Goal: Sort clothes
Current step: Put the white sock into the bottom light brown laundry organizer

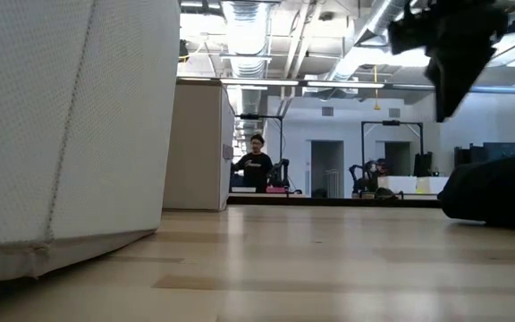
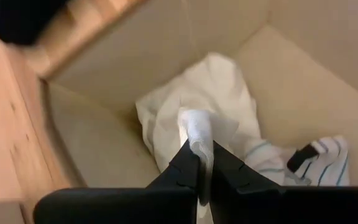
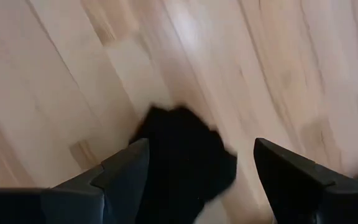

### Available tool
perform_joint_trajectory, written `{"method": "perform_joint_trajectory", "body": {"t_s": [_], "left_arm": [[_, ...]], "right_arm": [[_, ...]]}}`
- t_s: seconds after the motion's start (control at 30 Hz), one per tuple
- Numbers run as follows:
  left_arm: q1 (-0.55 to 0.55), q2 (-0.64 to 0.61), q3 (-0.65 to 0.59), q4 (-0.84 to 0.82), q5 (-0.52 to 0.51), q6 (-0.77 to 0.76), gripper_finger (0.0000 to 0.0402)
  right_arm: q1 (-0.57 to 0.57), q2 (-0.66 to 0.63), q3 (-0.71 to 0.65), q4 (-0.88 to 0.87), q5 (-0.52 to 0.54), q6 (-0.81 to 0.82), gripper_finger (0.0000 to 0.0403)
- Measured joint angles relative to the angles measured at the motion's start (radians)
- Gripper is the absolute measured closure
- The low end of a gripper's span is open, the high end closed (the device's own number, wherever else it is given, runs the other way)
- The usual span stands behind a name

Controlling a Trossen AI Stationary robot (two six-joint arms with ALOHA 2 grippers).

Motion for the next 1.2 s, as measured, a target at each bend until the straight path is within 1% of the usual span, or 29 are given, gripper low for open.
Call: {"method": "perform_joint_trajectory", "body": {"t_s": [0.13,0.23,0.33,0.5,0.67,0.8,0.9,1.0,1.1,1.2], "left_arm": [[0.0,0.032,-0.031,-0.014,0.001,-0.051,0.0396],[0.007,0.04,-0.077,-0.013,0.001,-0.086,0.0396],[0.018,0.04,-0.129,-0.013,0.003,-0.126,0.0395],[0.03,0.04,-0.193,0.007,0.018,-0.178,0.0385],[0.037,0.037,-0.248,0.092,0.046,-0.186,0.0367],[0.037,0.037,-0.266,0.126,0.049,-0.19,0.0353],[0.037,0.037,-0.267,0.153,0.06,-0.191,0.0336],[0.036,0.037,-0.267,0.197,0.08,-0.19,0.0308],[0.031,0.038,-0.267,0.229,0.088,-0.182,0.0271],[0.031,0.038,-0.267,0.24,0.091,-0.188,0.0224]], "right_arm": [[0.036,0.0,0.0,-0.113,-0.027,0.143,0.0099],[0.08,-0.003,-0.018,-0.142,-0.045,0.236,0.0099],[0.129,-0.003,-0.044,-0.138,-0.083,0.317,0.0099],[0.226,-0.003,-0.092,-0.115,-0.104,0.465,0.0099],[0.326,-0.003,-0.147,-0.079,-0.122,0.608,0.0099],[0.395,-0.003,-0.177,-0.045,-0.124,0.709,0.0099],[0.437,-0.003,-0.2,-0.01,-0.124,0.781,0.0099],[0.477,-0.003,-0.233,0.014,-0.124,0.854,0.0099],[0.51,-0.003,-0.281,0.048,-0.123,0.921,0.0099],[0.531,-0.003,-0.327,0.108,-0.122,0.972,0.0099]]}}
